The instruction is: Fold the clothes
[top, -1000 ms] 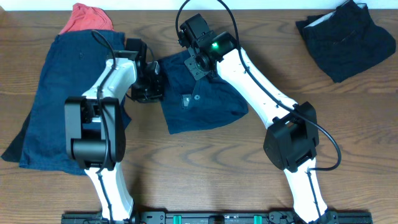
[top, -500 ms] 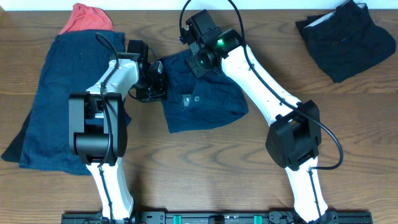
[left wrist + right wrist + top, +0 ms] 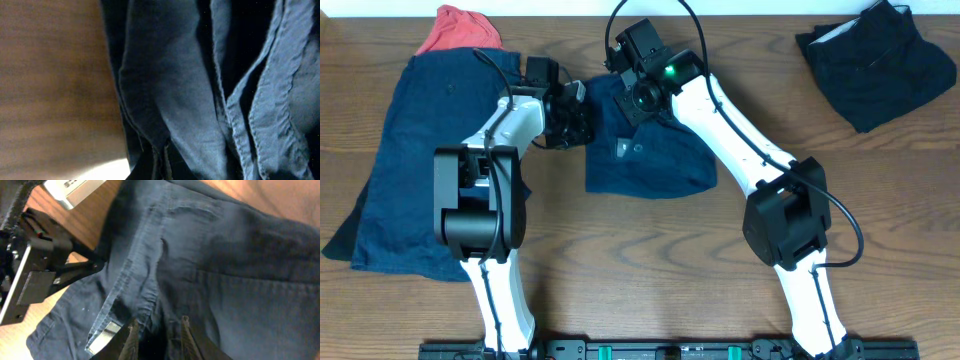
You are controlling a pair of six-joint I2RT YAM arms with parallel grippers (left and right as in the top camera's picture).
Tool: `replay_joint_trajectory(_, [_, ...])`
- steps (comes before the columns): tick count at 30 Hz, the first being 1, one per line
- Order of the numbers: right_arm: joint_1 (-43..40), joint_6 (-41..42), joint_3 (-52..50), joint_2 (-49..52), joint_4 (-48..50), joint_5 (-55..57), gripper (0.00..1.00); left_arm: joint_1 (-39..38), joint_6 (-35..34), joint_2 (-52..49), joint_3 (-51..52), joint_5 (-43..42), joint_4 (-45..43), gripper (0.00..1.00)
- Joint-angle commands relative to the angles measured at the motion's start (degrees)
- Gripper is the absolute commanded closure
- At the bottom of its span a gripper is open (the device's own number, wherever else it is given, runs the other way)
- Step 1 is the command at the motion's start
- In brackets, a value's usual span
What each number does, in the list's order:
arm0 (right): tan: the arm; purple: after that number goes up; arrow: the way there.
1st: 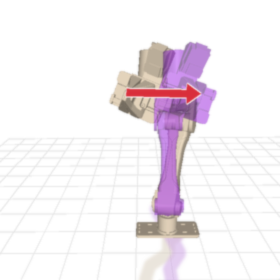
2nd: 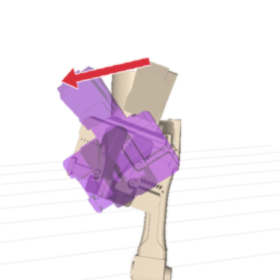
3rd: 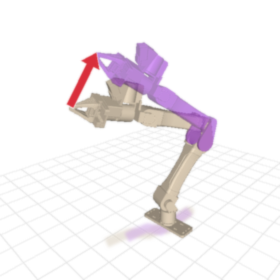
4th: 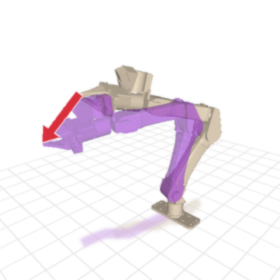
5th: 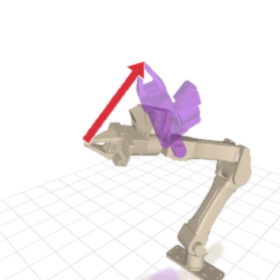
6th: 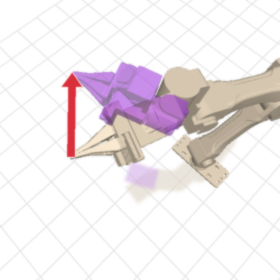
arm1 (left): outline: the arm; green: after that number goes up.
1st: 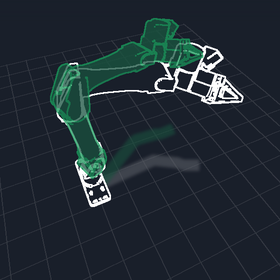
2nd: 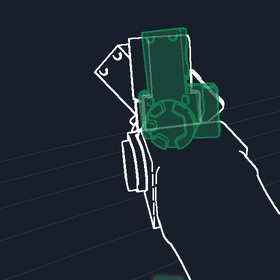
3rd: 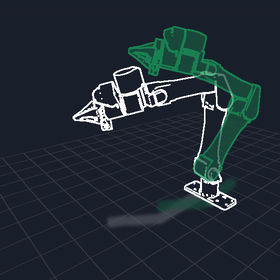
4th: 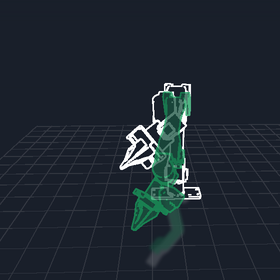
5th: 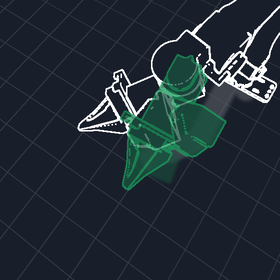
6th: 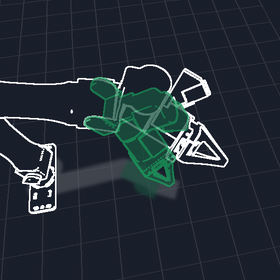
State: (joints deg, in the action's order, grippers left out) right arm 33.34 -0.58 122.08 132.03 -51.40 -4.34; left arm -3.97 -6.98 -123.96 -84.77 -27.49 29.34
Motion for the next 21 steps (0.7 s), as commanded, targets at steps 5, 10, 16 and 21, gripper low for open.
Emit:
replay_joint_trajectory(5, [0.15,0.33,0.81,3.37,4.61,-0.42,0.64,0.02,-0.87,-2.08,0.24,1.14,-2.47,0.94])
replay_joint_trajectory(10, [0.15,0.94,0.81,7.45,6.4,-0.35,0.46,0.02,-0.85,-2.08,0.24,1.14,-2.47,0.94])
replay_joint_trajectory(16, [0.92,0.85,0.81,9.75,7.48,-0.2,0.29,0.02,-0.85,-2.08,0.24,1.16,-2.51,0.94])
replay_joint_trajectory(21, [1.79,0.72,0.81,9.75,8.02,-0.22,0.2,0.02,-0.85,-2.08,0.24,1.14,-2.51,0.94])
